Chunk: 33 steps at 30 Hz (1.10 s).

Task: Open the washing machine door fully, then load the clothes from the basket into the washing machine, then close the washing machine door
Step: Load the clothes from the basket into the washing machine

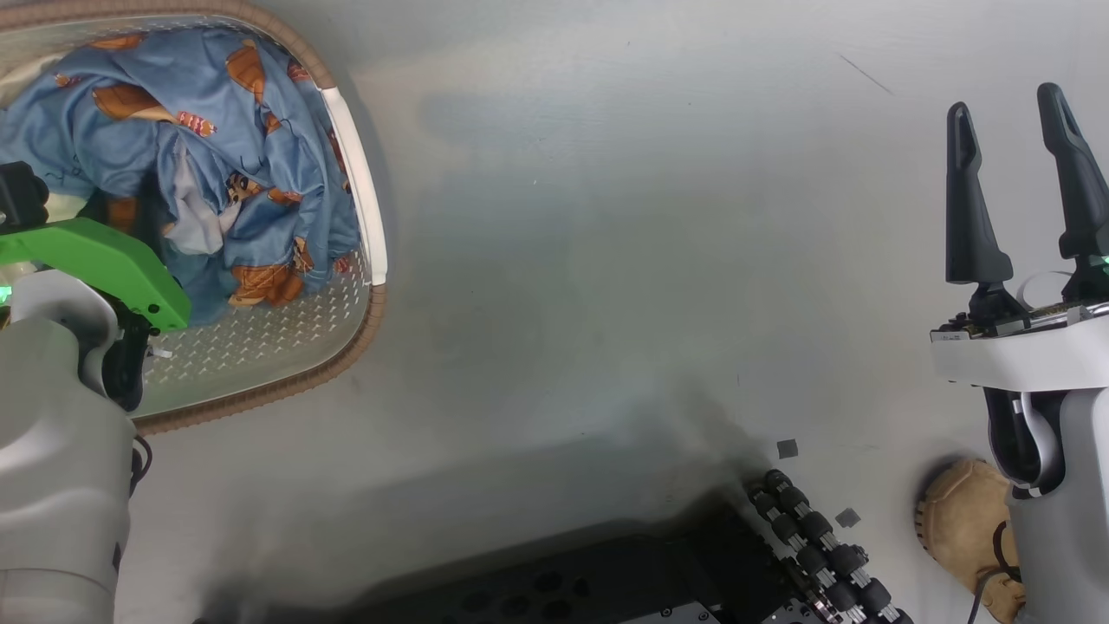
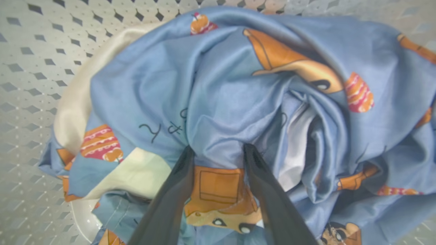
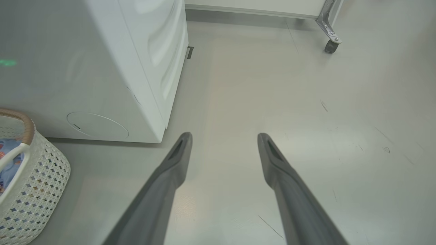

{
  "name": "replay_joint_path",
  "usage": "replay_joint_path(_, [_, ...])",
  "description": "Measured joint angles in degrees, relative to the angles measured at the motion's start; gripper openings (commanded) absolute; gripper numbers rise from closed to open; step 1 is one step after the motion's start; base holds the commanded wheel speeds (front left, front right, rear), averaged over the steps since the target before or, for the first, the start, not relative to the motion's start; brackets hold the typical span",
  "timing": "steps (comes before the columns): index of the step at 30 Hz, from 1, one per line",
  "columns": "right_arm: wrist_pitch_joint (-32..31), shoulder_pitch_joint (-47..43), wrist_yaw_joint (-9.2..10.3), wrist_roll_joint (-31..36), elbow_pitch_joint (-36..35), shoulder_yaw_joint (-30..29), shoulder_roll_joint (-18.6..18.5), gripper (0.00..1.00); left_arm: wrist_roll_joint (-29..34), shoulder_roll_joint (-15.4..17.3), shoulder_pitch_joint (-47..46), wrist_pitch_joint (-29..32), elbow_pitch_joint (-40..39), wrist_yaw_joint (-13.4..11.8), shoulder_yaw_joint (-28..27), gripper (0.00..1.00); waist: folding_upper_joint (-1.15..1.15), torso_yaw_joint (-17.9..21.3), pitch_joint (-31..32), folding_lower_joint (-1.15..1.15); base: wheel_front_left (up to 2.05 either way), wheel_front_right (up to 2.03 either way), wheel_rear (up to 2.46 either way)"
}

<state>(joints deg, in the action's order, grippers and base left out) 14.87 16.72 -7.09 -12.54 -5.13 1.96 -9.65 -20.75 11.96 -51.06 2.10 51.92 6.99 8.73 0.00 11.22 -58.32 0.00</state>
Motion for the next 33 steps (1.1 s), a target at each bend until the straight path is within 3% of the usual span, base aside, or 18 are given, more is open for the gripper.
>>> replay_joint_path(1, [0.0, 0.0, 0.00, 0.0, -0.1, -0.2, 0.0, 1.00, 0.1, 0.0, -0.1, -0.5, 0.2, 0.0, 0.2, 0.39, 0.00, 0.0, 0.0, 0.00, 0.00, 0.00, 0.00])
replay_joint_path(3, [0.0, 0.0, 0.00, 0.2, -0.2, -0.4, -0.1, 1.00, 0.1, 0.0, -0.4, -1.2, 0.5, 0.0, 0.4, 0.00, 0.00, -0.1, -0.1, 0.00, 0.00, 0.00, 0.00])
replay_joint_path(9, [0.0, 0.3, 0.00, 0.5, 0.0, -0.8, 0.0, 1.00, 0.2, -0.9, -0.9, -3.5, 1.8, 0.0, 1.2, 0.00, 0.00, -0.5, 0.3, 0.00, 0.00, 0.00, 0.00])
replay_joint_path(21, [0.0, 1.8, 0.00, 1.2, 1.9, -1.4, 0.2, 1.00, 0.1, -4.8, 3.2, -16.5, 1.6, 0.0, 3.4, 0.00, 0.00, -2.7, 5.0, 0.00, 0.00, 0.00, 0.00])
replay_joint_path(33, [0.0, 1.9, 0.00, 1.5, 4.5, -2.0, 0.1, 1.00, 0.1, -8.0, 9.3, -16.9, -6.2, 0.0, 3.6, 0.00, 0.00, -6.6, 13.3, -0.01, 0.00, 0.00, 0.00])
